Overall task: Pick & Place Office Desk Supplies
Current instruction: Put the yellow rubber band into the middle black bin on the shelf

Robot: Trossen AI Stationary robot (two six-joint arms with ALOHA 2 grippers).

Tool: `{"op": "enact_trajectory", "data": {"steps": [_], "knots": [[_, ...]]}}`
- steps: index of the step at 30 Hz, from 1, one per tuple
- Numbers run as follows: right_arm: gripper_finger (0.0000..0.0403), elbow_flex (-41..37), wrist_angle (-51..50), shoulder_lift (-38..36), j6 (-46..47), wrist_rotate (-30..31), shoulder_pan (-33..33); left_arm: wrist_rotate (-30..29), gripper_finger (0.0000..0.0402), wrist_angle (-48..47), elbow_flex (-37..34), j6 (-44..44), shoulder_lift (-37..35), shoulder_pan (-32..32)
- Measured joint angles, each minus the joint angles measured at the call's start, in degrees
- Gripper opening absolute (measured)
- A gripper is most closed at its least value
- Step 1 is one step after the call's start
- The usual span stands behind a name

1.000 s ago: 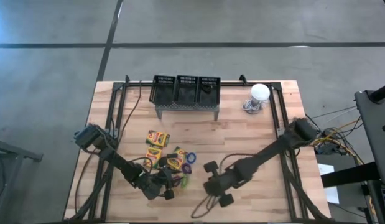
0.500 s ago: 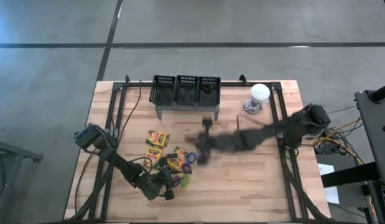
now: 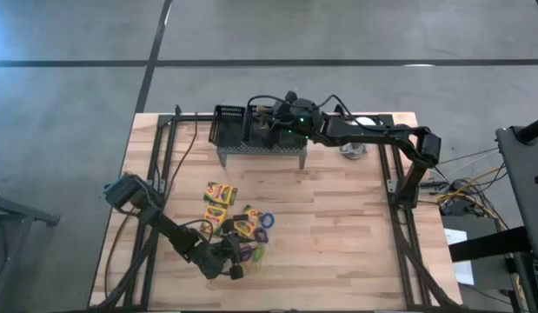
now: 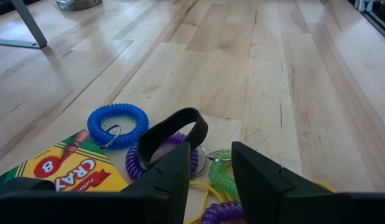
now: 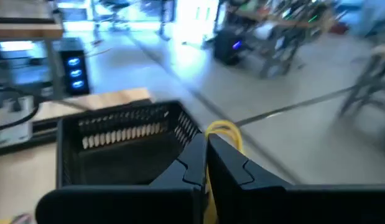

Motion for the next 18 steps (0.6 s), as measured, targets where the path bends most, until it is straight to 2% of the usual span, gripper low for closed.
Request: {"op": "enact_trajectory", "data": {"steps": [3,9,16,18], "knots": [[0.0008,-0.03,-2.41,-0.04,3.34,-6.05,-1.45,0.00,0.0122,-0.15,0.00,0.00,0.00,0.00],[0.0018,-0.03,-7.37,-0.66,4.02,-6.76,-1.22,0.01,0.0122,-0.23,0.00,-0.04,0.00,0.00],[0.0084,2.58,-13.29,-1.31,4.62,-6.71,-0.76,0.01,0.0122,-0.26,0.00,-0.07,0.00,0.00],[0.0102,4.88,-18.06,-2.40,3.45,-6.69,0.30,0.02,0.0122,-0.32,0.00,-0.22,0.00,0.00]]}}
